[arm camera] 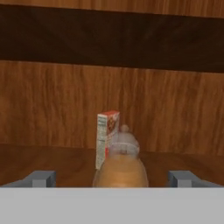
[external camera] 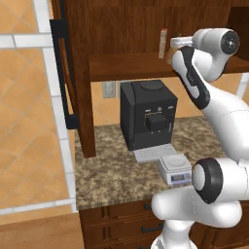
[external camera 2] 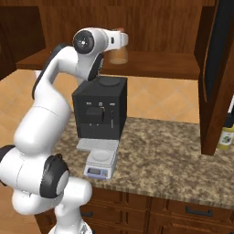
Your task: Pick the honey bottle and place it on the digital scale for weighing, and close the cabinet.
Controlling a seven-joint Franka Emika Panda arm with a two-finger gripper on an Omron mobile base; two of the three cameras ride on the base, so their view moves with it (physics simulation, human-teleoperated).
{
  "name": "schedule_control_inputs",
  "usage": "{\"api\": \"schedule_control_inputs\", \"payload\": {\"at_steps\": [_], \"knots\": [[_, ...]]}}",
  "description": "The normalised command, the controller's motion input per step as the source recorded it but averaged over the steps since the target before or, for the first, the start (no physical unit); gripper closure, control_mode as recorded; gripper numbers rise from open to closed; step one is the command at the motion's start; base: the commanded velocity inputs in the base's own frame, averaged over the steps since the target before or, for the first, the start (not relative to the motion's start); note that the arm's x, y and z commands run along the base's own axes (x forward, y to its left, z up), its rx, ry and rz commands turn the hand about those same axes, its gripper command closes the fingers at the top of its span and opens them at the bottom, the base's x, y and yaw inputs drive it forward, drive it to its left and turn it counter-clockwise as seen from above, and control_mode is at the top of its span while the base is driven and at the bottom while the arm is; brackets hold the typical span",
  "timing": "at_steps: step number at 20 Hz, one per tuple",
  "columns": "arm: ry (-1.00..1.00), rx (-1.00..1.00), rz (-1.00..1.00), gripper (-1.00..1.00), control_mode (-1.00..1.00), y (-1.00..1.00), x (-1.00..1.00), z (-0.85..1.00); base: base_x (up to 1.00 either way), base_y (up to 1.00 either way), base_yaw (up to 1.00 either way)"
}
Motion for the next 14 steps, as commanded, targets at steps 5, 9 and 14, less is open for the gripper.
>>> {"api": "schedule_control_inputs", "payload": {"at_steps": [5, 9, 14], "knots": [[0.01, 0.0, 0.0, -1.0, -1.0, -0.03, 0.57, 0.0, 0.0, 0.0, 0.0], [0.02, 0.0, 0.0, -1.0, -1.0, -0.14, 0.47, 0.0, 0.0, 0.0, 0.0], [0.03, 0.0, 0.0, -1.0, -1.0, -0.03, 0.47, -0.09, 0.0, 0.0, 0.0]]}}
